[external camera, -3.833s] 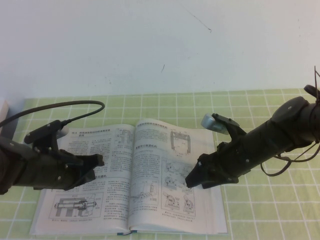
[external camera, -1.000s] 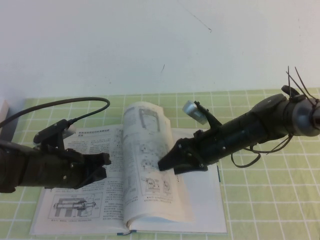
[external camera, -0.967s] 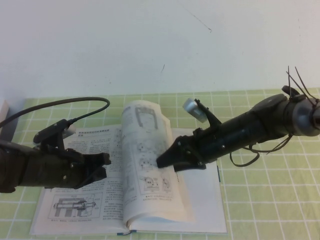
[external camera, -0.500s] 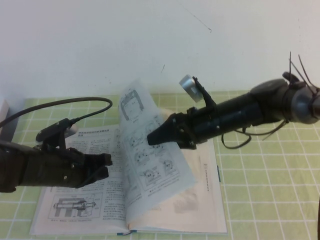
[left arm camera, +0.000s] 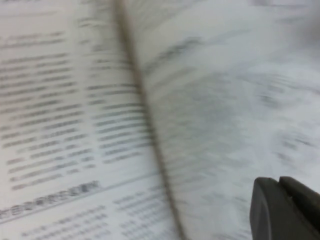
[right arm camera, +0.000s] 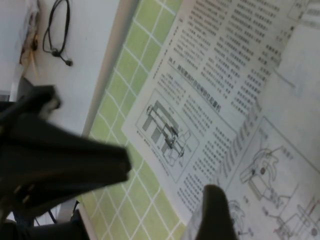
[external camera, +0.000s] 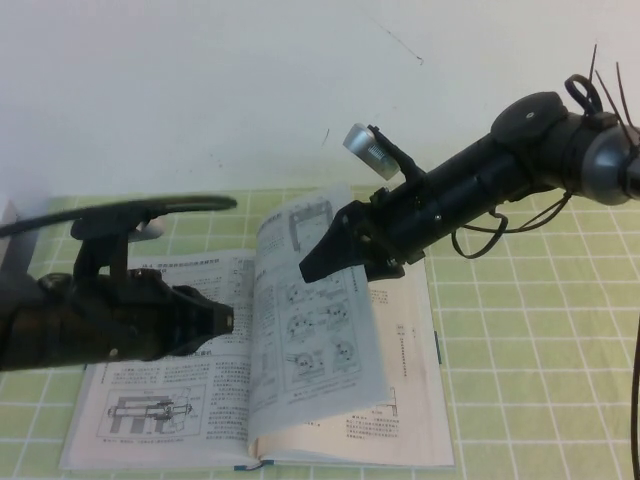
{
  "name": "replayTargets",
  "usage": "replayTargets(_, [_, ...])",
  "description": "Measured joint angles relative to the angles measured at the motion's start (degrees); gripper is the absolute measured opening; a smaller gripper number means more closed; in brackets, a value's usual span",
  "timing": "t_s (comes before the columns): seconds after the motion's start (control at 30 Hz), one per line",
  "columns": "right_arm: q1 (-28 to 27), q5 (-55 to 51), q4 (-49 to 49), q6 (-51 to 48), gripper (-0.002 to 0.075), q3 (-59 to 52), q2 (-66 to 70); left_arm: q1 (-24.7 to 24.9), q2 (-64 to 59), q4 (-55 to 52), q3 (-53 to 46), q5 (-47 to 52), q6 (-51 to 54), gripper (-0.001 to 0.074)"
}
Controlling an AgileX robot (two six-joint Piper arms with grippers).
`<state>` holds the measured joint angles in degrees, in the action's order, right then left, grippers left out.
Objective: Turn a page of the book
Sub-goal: Open the closed book
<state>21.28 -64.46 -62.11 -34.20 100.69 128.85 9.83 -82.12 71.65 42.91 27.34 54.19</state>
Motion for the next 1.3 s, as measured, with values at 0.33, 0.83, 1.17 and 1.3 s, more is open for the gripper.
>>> replayTargets(0.33, [2.96, 0.20, -2.58, 0.13, 0.0445, 0.34, 0.07, 14.12, 15.20, -8.20, -7.29, -2.58, -0.46, -0.0004])
replayTargets(0.83, [3.18, 2.87, -3.34, 0.01, 0.0445, 0.34, 0.07, 28.61, 14.83, -8.11, -12.11, -8.40, -0.95, -0.0004])
replayTargets(1.17, [3.18, 3.49, -3.34, 0.01, 0.0445, 0.34, 0.07, 32.81, 5.04, -7.44, -12.11, -25.02, 0.63, -0.0004])
replayTargets(1.3, [3.18, 3.49, -3.34, -0.36, 0.0445, 0.34, 0.07, 32.95, 1.57, -7.34, -12.11, -26.65, 1.22, -0.0004])
